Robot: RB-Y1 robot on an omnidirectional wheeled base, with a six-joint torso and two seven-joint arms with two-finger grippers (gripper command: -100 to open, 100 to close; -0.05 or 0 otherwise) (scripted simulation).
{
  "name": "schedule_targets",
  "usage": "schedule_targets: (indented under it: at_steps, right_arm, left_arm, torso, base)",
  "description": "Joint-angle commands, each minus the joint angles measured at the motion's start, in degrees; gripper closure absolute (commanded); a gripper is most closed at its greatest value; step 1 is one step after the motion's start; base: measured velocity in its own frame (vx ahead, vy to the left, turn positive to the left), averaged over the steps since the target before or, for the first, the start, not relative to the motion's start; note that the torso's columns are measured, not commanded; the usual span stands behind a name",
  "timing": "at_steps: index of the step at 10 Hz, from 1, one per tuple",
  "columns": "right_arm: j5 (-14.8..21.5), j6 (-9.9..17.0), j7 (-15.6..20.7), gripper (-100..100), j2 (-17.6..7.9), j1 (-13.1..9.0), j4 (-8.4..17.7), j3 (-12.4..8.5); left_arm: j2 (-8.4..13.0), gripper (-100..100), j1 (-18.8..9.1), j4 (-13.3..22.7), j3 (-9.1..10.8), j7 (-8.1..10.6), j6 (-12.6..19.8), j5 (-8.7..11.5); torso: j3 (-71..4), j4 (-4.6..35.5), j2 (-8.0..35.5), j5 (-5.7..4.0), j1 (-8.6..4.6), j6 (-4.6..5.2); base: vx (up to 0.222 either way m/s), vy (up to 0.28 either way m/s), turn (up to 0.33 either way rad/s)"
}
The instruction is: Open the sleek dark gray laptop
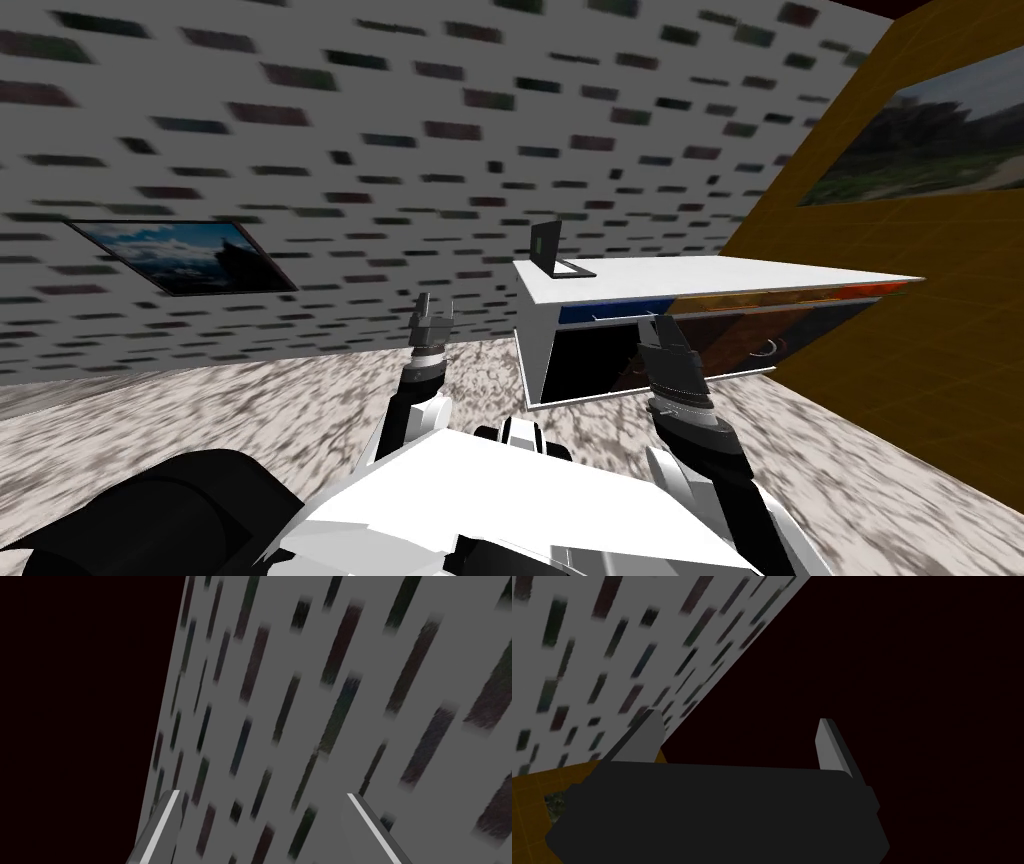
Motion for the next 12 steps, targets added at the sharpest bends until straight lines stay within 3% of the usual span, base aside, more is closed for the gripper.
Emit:
schedule_targets:
  at_steps: [1, 12]
  right_arm:
    - [3.9, -1.3, 1.7, -100, -2.5, 1.0, -0.3, -4.5]
    - [15.4, -5.2, 6.8, -100, -7.7, 4.0, -1.5, -21.4]
  left_arm:
    - [0.0, 0, 0.0, 0.0, 0.0, 0.0, 0.0, 0.0]
    - [0.0, 0, 0.0, 0.0, 0.0, 0.0, 0.0, 0.0]
  torso:
    - [0.0, 0.0, 0.0, 0.0, 0.01, -0.01]
    - [0.0, 0.0, 0.0, 0.02, 0.09, -0.02]
  base:
    - [-0.021, 0.115, 0.128]
    - [-0.007, 0.085, 0.074]
